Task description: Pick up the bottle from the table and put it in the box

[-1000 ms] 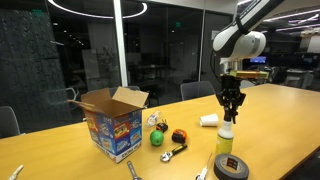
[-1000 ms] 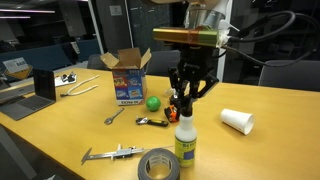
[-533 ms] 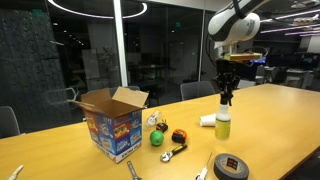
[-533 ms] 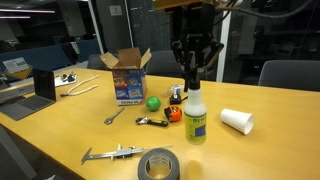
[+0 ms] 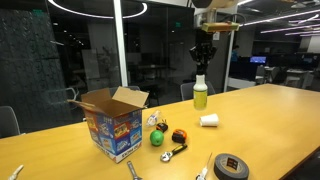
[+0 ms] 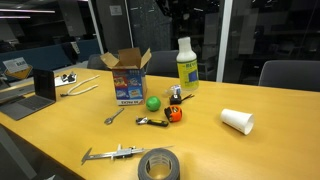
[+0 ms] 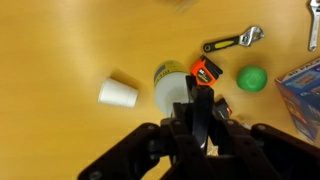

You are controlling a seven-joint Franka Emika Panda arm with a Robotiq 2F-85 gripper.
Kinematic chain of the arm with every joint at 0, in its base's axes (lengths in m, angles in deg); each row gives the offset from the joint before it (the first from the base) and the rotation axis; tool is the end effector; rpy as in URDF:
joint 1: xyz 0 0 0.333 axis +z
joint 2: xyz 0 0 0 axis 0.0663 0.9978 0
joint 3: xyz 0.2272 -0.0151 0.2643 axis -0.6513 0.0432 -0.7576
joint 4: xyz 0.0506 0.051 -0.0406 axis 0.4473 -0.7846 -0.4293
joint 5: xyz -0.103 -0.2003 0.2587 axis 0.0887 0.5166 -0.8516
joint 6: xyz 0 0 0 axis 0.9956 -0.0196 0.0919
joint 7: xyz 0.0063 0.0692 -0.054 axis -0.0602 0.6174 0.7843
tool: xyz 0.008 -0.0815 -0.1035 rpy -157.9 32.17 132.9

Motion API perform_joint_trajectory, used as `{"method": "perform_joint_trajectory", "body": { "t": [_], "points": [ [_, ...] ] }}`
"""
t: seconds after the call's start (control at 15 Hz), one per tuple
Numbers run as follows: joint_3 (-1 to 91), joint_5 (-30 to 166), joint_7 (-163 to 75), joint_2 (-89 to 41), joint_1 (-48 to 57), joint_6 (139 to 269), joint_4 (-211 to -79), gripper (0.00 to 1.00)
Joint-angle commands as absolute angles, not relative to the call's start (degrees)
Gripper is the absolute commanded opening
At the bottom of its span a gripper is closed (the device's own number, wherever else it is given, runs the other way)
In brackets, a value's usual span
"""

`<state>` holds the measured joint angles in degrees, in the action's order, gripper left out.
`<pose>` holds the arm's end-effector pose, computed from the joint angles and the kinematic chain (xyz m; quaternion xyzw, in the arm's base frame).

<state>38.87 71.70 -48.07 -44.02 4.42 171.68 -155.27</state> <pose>0.4990 0.0129 0.5854 0.9972 -0.0394 0.0306 0.0549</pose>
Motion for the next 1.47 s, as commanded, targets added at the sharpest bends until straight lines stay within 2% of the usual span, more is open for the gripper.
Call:
{"method": "perform_joint_trajectory", "body": {
  "t": [0.0, 0.53, 1.4],
  "points": [
    [36.6, 75.0, -50.7, -40.5, 6.8, 168.1, -143.4, 0.20],
    [32.6, 79.0, -51.1, -33.1, 12.4, 163.5, -125.6, 0.19],
    [31.4, 78.8, -49.8, -12.7, 22.9, 155.6, -100.0, 0.19]
  ]
}}
